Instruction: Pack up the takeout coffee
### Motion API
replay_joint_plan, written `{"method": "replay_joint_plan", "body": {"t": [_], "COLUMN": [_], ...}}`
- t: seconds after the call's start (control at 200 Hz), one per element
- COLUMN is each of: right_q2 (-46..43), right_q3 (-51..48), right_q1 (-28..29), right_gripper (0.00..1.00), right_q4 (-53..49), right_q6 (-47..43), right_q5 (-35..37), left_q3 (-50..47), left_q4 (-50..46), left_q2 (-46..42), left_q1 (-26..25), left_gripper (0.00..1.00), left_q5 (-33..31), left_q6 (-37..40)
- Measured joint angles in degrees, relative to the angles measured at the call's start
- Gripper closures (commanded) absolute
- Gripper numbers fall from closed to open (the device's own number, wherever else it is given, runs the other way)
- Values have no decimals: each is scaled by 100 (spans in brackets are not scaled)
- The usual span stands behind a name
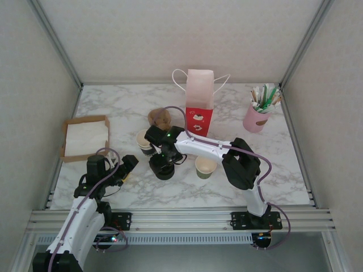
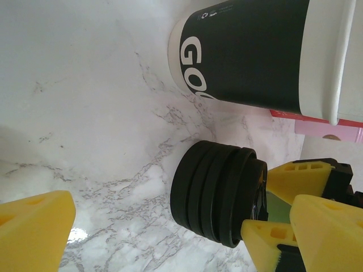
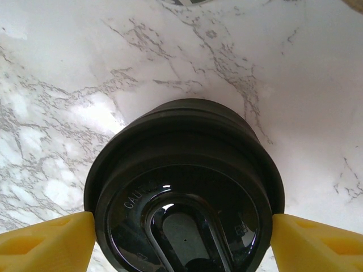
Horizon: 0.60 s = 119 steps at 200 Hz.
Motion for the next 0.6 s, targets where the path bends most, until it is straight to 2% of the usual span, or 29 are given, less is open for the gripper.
{"method": "replay_joint_plan", "body": {"t": [0.381, 0.596], "right_q2": [-2, -35], "right_q3": [-15, -33], "right_q1": [4, 4], "right_gripper": [24, 24], "right_q4": [0, 0], "right_q6": [0, 2], "right_q5": [2, 0], "left_q3": [0, -4], "left_q4": [0, 22], "left_q2": [0, 0], "left_q1": [0, -2], "left_gripper": [4, 13], "left_q5": [4, 81], "left_q6": [0, 15]}}
